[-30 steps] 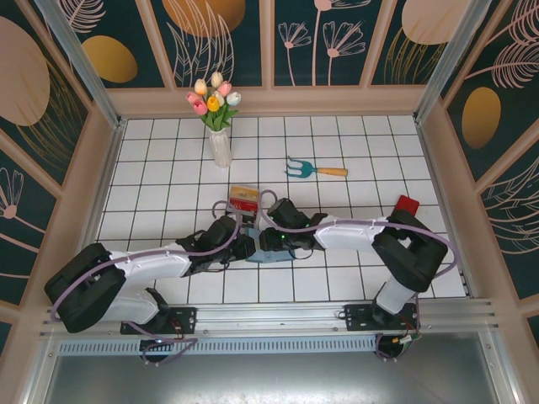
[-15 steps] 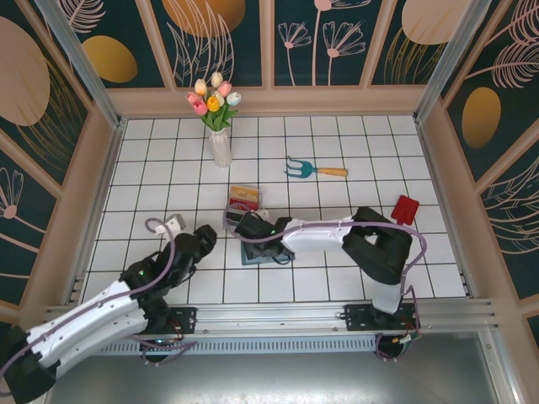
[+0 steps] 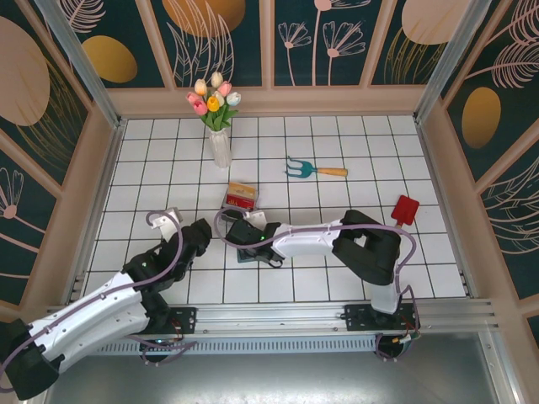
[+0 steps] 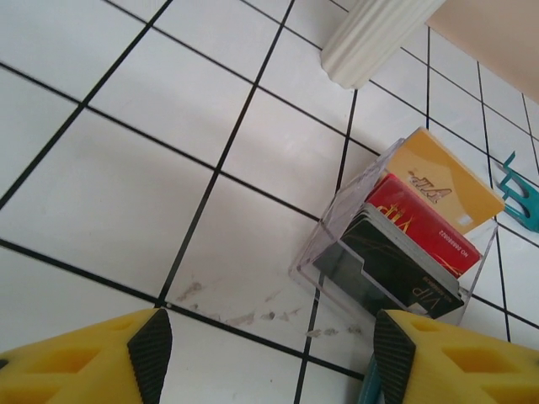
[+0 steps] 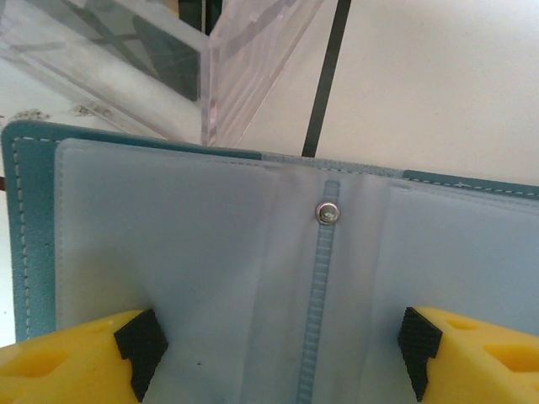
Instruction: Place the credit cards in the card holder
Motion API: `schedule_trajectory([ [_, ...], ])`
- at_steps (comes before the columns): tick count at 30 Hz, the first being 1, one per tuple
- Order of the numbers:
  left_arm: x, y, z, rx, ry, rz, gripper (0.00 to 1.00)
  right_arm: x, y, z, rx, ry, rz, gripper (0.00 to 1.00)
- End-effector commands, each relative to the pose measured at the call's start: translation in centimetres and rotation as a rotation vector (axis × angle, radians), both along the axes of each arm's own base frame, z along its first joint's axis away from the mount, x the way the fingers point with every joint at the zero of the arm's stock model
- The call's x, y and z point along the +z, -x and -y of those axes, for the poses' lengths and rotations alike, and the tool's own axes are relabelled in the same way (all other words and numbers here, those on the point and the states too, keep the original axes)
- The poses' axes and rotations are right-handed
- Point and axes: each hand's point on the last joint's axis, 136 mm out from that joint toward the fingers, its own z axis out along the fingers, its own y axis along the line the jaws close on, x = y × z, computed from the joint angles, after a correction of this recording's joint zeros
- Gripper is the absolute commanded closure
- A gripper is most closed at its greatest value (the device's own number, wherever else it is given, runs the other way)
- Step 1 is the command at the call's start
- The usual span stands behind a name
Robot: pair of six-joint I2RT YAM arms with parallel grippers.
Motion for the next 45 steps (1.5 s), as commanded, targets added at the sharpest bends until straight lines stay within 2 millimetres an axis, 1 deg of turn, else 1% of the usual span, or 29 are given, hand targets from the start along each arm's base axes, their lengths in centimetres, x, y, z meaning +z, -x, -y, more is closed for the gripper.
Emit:
schedule_trajectory([
  [1,1.5,-1.1,0.3,-0.024,-0.006,0.027,0.32,-7.6,10.1,6.0,0.127,0.262,-0.393,0.2],
  [4,1.4,-1.6,0.2,-0.026,0.028,0.02,0.32,-7.1,11.4,6.2,0.112,0.243,-0.408,0.2],
  [6,1.4,-1.7,0.4,-0.032,0.042,0.016,0.32,-6.5,11.3,6.2,0.096,0.222,-0.396,0.2],
  [9,1.5,-1.8,0.7,-0.034,0.054,0.008,0.31,-5.3,10.4,6.7,0.074,0.22,-0.374,0.2],
  [10,1.6,-1.9,0.8,-0.037,0.057,0.007,0.31,-5.0,10.1,6.6,0.077,0.21,-0.368,0.19],
  [11,1.6,-2.0,0.9,-0.039,0.059,0.005,0.31,-4.6,9.7,6.1,0.088,0.19,-0.36,0.17],
  [13,1.5,-2.3,1.2,-0.041,0.062,-0.006,0.31,-3.4,8.2,4.3,0.106,0.126,-0.333,0.13],
  [14,1.4,-2.5,1.3,-0.045,0.065,-0.015,0.3,-2.5,7.5,3.6,0.119,0.107,-0.316,0.12],
  [15,1.5,-2.9,1.7,-0.054,0.074,-0.025,0.29,-1.2,6.5,2.6,0.133,0.077,-0.284,0.1],
  [17,1.6,-3.6,2.1,-0.065,0.097,-0.046,0.28,1.7,4.6,1.4,0.136,0.004,-0.235,0.07],
  [19,1.8,-4.6,2.9,-0.093,0.135,-0.057,0.26,5.1,2.6,0.3,0.151,-0.137,-0.199,0.01],
  [20,2.1,-5.2,3.2,-0.103,0.161,-0.057,0.25,6.5,1.9,0.0,0.154,-0.198,-0.193,0.01],
  [22,2.3,-6.3,3.9,-0.121,0.19,-0.072,0.22,9.4,0.5,-0.2,0.177,-0.322,-0.176,0.01],
  [24,2.4,-7.5,4.5,-0.141,0.221,-0.091,0.19,11.4,-0.9,0.5,0.17,-0.399,-0.173,0.01],
  [26,2.3,-8.5,5.4,-0.164,0.259,-0.114,0.17,12.8,-2.2,1.4,0.16,-0.465,-0.172,0.01],
  [28,2.1,-9.5,6.3,-0.183,0.261,-0.129,0.14,13.2,-4.3,3.0,0.1,-0.51,-0.171,0.03],
  [29,1.6,-9.9,6.4,-0.185,0.257,-0.143,0.12,13.3,-5.0,3.4,0.09,-0.535,-0.174,0.03],
  [31,1.0,-10.5,7.6,-0.248,0.254,-0.154,0.06,13.2,-7.0,4.5,0.07,-0.601,-0.177,0.05],
  [32,0.7,-10.8,7.8,-0.259,0.244,-0.155,0.05,13.1,-7.8,4.9,0.062,-0.624,-0.17,0.06],
  [34,-0.7,-11.3,7.5,-0.238,0.225,-0.162,0.03,12.8,-9.9,5.8,0.04,-0.662,-0.155,0.08],
  [36,-1.3,-11.8,7.6,-0.244,0.229,-0.167,0.02,12.6,-11.1,6.3,0.015,-0.683,-0.165,0.11],
  [38,-1.4,-12.5,8.3,-0.279,0.219,-0.157,0.02,12.6,-11.5,6.3,0.022,-0.698,-0.172,0.13],
  [42,-3.3,-13.5,9.0,-0.326,0.149,-0.21,0.01,11.4,-11.3,6.6,0.007,-0.695,-0.183,0.13],
  [44,-4.3,-13.8,9.7,-0.37,0.136,-0.236,0.01,10.8,-11.9,7.7,-0.03,-0.699,-0.185,0.13],
  [45,-4.7,-13.9,10.4,-0.405,0.147,-0.241,0.02,10.6,-11.8,8.0,-0.035,-0.698,-0.189,0.13],
])
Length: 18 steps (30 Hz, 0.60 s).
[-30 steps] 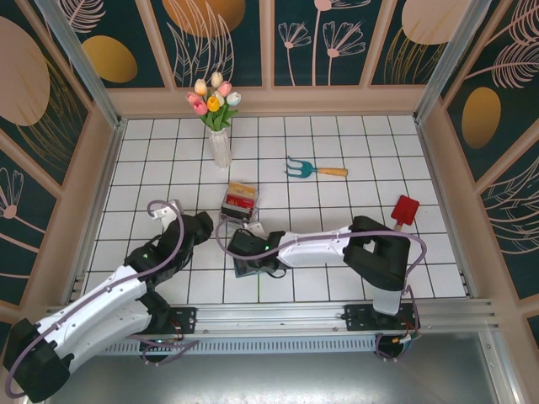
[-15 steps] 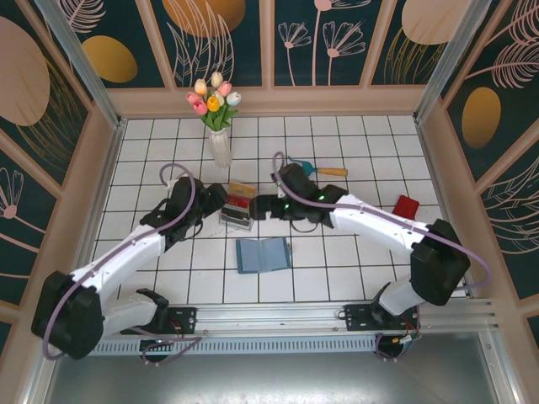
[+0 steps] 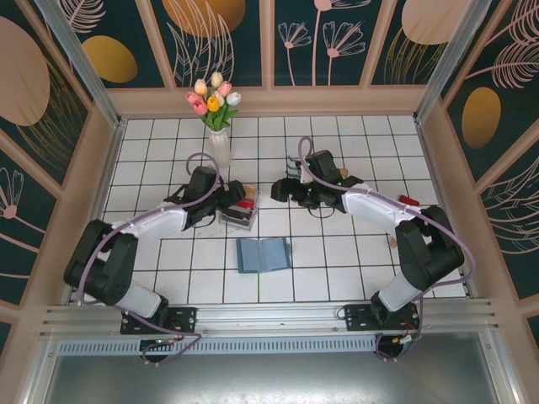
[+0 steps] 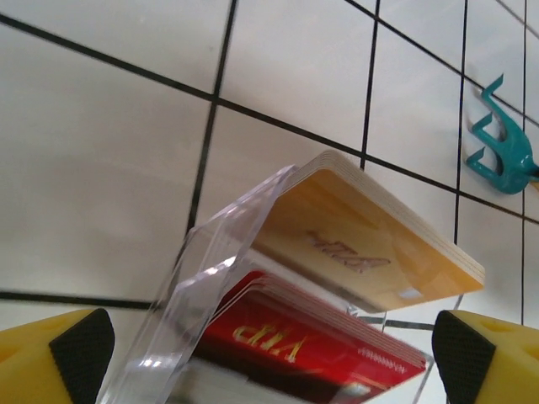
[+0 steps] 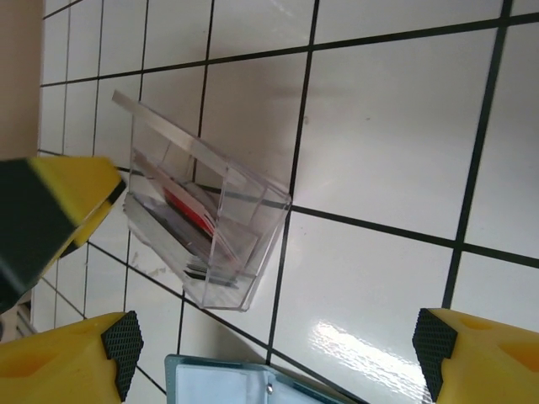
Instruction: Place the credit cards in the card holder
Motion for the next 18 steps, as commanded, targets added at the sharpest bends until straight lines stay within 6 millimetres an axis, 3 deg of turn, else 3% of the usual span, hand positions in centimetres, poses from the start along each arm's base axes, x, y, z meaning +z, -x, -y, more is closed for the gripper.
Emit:
schedule_trajectory([
  [1,0.3,-1.1,2.3,-0.131,0.026,0.037,0.01,-0.3,-0.3,0.8,0.0,-0.03,0.001,0.13],
  [9,2.1,-1.5,8.3,-0.308,0.273,0.066,0.03,-1.9,-0.2,4.9,-0.07,-0.009,-0.023,0.16],
  [18,1.8,-3.0,16.9,-0.411,0.346,0.031,0.07,-2.1,1.4,8.8,-0.155,0.036,-0.021,0.24],
])
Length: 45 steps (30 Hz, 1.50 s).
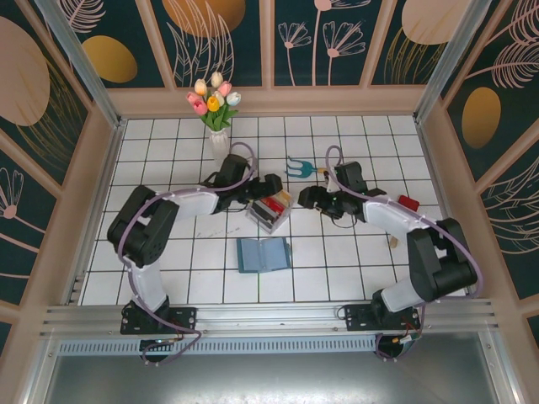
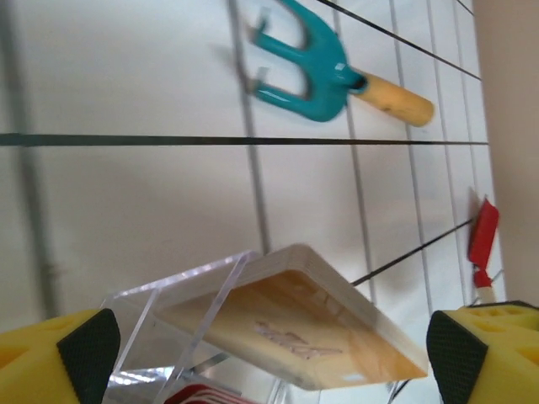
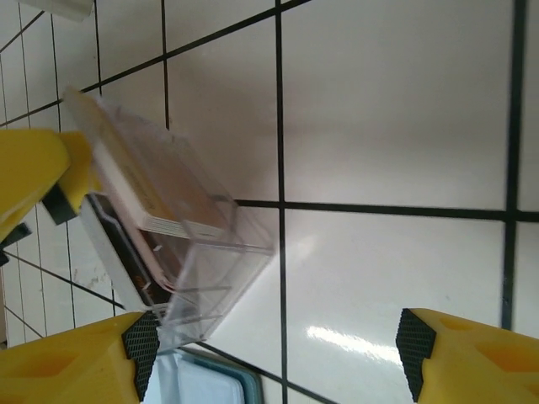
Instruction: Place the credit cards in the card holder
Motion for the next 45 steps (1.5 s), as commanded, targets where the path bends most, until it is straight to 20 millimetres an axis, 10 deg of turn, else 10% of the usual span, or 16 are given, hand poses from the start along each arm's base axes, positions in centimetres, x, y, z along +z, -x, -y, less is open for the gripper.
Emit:
schedule_trajectory([
  [1,1.9,-0.6,3.4,-0.038,0.082,0.02,0.07,1.1,0.7,1.3,-0.017,0.022,0.037,0.24],
  [7,4.6,-1.7,-0.9,0.177,-0.039,0.098,0.06,4.4,0.8,1.1,0.015,0.037,0.135,0.37],
  [15,5.9,2.5,-10.7,0.482,-0.112,0.096,0.04,4.3,1.6,-5.9,0.34,0.324,0.281,0.53],
  [25,2.8,6.3,-10.0,0.43,0.045,-0.029,0.2,0.8,0.8,-9.6,0.506,0.63,0.365,0.59],
  [45,1.9,7.0,-11.4,0.489,0.015,-0.052,0.19,-2.2,-0.4,-9.4,0.527,0.986,0.468,0.55],
])
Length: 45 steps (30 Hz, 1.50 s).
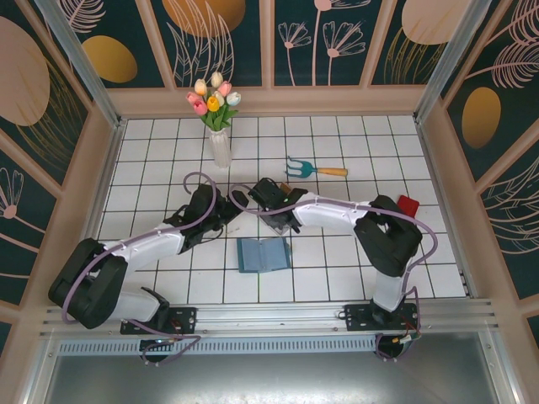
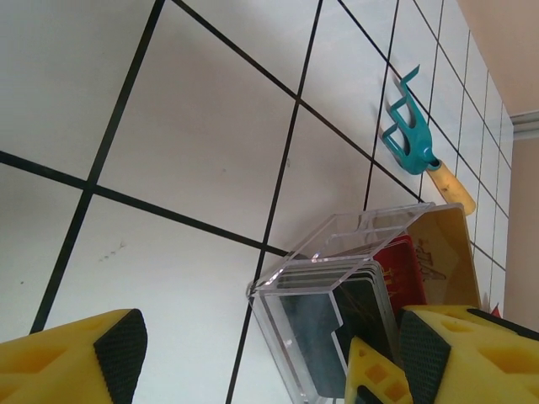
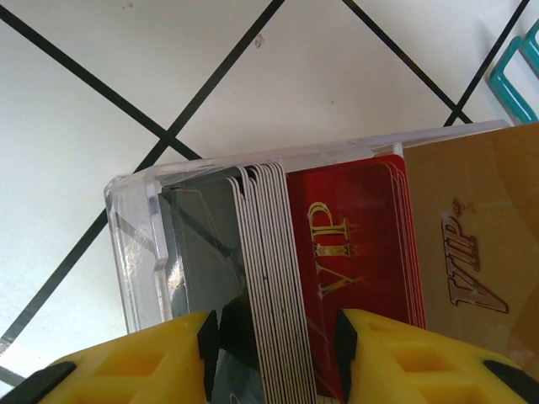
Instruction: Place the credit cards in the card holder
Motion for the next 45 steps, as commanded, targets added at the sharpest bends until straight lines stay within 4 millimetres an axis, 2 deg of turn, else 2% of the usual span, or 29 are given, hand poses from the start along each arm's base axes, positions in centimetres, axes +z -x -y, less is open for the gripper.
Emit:
schedule_trajectory([
  [1,0.7,0.0,-0.2,0.022,0.016,0.02,0.19,0.7,-1.2,0.8,-0.017,0.075,0.072,0.56],
  [8,0.6,-0.1,-0.1,0.016,0.013,0.019,0.19,2.8,-1.7,1.0,-0.026,0.063,0.138,0.58],
  [13,0.5,-0.2,0.3,0.004,0.018,0.014,0.18,3.0,-1.6,1.0,-0.027,0.052,0.135,0.67],
  [19,0.2,-0.2,0.4,-0.004,0.017,0.007,0.18,3.2,-1.6,1.3,-0.04,0.049,0.138,0.69],
  [24,0.2,-0.2,0.5,-0.009,0.017,0.005,0.17,4.0,-1.7,1.4,-0.044,0.033,0.146,0.81],
  [28,0.2,-0.2,0.6,-0.014,0.019,0.003,0.17,4.4,-1.6,1.5,-0.05,0.024,0.143,0.83],
  [30,0.1,-0.2,0.7,-0.017,0.019,0.002,0.17,4.7,-1.5,1.4,-0.05,0.014,0.131,0.89],
  [37,0.7,-0.3,0.7,-0.024,0.016,0.016,0.17,6.9,-0.2,0.2,-0.041,-0.142,0.046,0.92],
  [41,1.9,-0.4,0.6,-0.025,0.019,0.051,0.16,9.4,0.9,-0.7,-0.05,-0.328,-0.02,0.94],
  [45,4.1,-0.5,1.5,-0.07,0.072,0.126,0.16,12.4,0.8,-0.2,-0.124,-0.525,-0.058,0.96],
])
